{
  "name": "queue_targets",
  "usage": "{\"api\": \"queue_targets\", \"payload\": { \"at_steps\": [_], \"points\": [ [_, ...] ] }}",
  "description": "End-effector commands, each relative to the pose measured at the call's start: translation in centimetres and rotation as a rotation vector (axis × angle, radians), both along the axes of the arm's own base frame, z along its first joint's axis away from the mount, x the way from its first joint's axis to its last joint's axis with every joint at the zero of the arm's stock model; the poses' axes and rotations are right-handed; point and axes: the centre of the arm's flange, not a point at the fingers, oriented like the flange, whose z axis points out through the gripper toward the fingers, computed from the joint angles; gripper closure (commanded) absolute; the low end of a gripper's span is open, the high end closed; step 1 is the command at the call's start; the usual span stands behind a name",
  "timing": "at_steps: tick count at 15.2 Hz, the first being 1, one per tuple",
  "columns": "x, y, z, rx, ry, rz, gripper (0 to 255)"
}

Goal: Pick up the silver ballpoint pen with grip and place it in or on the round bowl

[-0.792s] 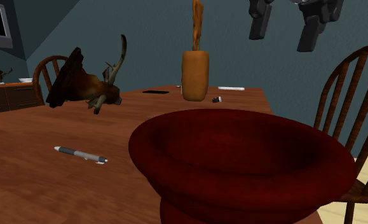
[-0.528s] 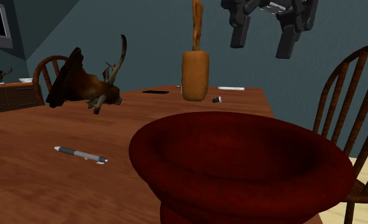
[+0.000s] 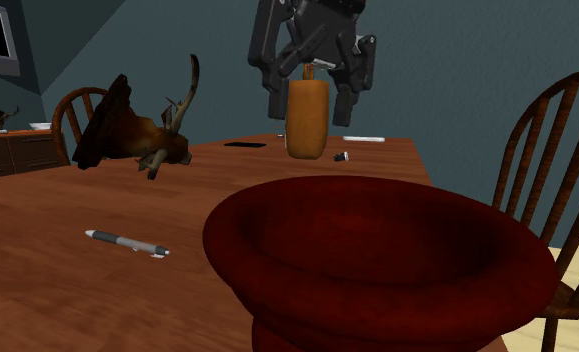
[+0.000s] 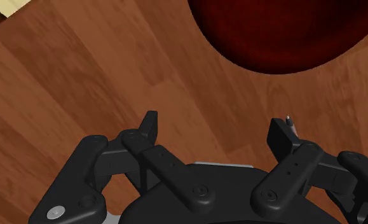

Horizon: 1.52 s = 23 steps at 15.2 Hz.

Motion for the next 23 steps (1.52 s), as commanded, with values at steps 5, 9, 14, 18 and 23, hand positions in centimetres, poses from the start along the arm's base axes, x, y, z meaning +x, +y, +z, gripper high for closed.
{"api": "queue_targets", "payload": {
  "at_steps": [5,9,14,18,23],
  "points": [
    [4.0,6.6,-2.8,-0.016,0.009,0.184,0],
    [5.9,11.4,-4.9,-0.028,0.015,0.305,0],
    [7.3,17.7,-7.5,-0.042,0.023,0.457,0],
    [7.8,21.7,-9.2,-0.051,0.028,0.551,0],
    [7.6,21.8,-11.8,-0.051,0.028,0.551,0]
  ]
}}
